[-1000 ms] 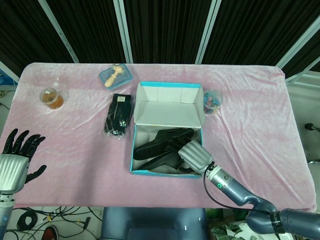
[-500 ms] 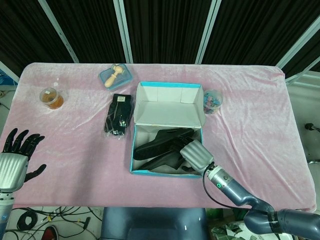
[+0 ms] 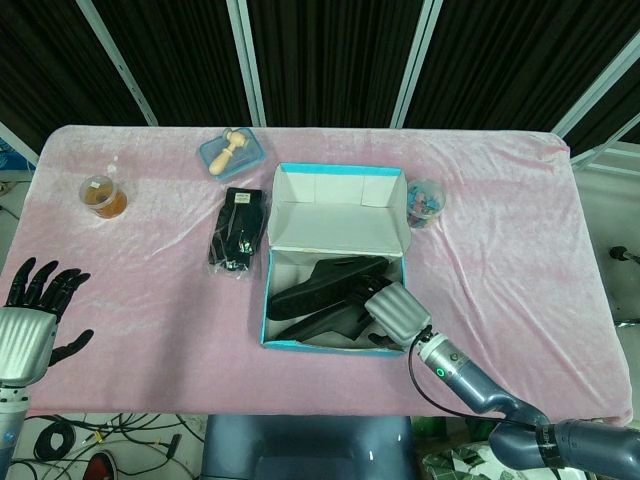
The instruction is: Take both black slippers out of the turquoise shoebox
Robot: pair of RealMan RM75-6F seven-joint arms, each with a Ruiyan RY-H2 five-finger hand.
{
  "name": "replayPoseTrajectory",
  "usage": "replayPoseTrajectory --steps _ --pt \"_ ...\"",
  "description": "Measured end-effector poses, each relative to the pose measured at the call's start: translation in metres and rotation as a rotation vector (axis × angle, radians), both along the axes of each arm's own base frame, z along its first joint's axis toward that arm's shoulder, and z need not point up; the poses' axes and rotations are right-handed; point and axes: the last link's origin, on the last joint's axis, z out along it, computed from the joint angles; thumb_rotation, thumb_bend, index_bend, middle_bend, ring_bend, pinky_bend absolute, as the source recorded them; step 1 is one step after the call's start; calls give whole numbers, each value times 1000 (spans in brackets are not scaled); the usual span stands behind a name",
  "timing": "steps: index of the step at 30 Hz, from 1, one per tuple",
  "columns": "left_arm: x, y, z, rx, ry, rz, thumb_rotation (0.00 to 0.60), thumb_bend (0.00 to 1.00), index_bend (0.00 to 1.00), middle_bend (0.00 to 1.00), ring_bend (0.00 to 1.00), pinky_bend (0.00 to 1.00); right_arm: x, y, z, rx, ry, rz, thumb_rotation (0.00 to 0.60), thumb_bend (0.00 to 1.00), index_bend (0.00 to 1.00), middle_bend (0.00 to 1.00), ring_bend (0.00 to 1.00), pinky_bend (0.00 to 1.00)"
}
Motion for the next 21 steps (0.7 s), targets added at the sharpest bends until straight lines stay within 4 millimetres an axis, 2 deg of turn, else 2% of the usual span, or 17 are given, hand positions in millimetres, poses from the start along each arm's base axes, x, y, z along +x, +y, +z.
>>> replayPoseTrajectory --steps 5,10,18,21 --pt "-2 -1 0 2 -3 8 600 7 212 211 99 15 -3 -2 -5 2 8 0 600 120 374 319 190 299" --pt "-4 -3 1 3 -3 16 600 8 212 210 99 15 -7 -2 -13 10 11 0 600 146 434 352 229 326" --pt "-7 -4 3 8 -12 16 600 7 213 210 99 15 -8 -1 -22 5 1 41 600 321 669 509 380 433" --pt "-8 -4 1 2 -14 18 600 7 213 210 99 15 -6 -1 -18 -19 -27 68 600 346 695 525 389 439"
